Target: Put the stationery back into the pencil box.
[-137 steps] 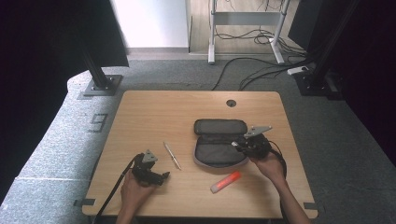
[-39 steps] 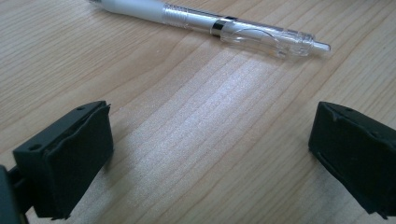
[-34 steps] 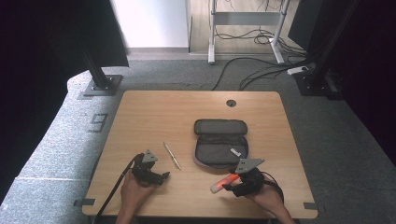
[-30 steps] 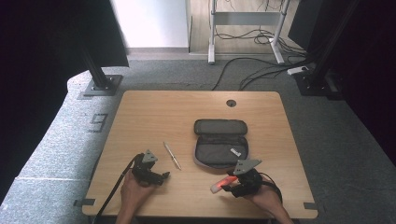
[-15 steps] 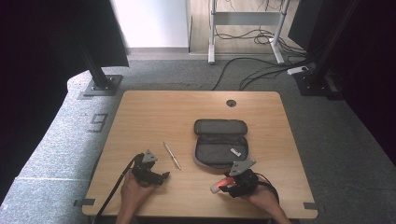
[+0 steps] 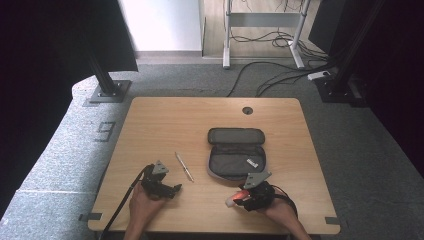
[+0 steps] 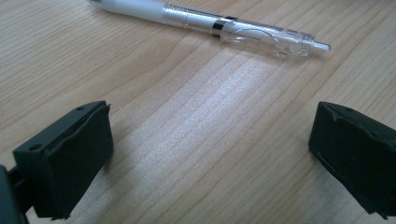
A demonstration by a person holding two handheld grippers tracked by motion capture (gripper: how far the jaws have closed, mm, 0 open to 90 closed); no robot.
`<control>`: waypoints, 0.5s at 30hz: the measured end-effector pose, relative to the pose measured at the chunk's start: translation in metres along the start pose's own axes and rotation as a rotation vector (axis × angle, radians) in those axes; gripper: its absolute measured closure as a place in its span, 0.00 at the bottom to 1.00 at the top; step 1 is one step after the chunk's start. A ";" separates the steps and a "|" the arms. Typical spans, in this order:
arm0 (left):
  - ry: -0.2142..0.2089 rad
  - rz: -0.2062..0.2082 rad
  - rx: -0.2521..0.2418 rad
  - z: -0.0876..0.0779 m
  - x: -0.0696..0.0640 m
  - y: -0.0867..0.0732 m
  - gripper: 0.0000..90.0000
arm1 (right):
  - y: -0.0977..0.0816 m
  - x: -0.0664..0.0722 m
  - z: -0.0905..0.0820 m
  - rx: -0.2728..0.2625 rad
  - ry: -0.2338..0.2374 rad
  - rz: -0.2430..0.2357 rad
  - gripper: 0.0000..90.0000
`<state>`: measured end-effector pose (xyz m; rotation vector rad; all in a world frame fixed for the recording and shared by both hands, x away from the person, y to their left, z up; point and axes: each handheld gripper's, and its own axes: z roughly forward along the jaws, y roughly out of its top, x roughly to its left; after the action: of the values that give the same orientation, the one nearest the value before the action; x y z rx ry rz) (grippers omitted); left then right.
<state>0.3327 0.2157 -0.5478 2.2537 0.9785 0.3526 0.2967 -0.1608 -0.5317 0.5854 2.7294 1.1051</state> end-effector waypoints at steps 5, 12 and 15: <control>-0.003 0.002 -0.001 0.000 0.000 0.000 0.00 | -0.001 0.001 0.002 0.006 0.016 0.010 0.49; -0.003 0.002 0.000 0.000 0.000 0.000 0.00 | -0.008 0.001 0.000 0.026 0.017 0.020 0.55; -0.004 0.002 -0.001 0.000 0.000 0.000 0.00 | -0.012 0.000 -0.002 0.021 0.016 0.020 0.59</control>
<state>0.3326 0.2156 -0.5478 2.2541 0.9739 0.3499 0.2923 -0.1697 -0.5388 0.6112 2.7576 1.0921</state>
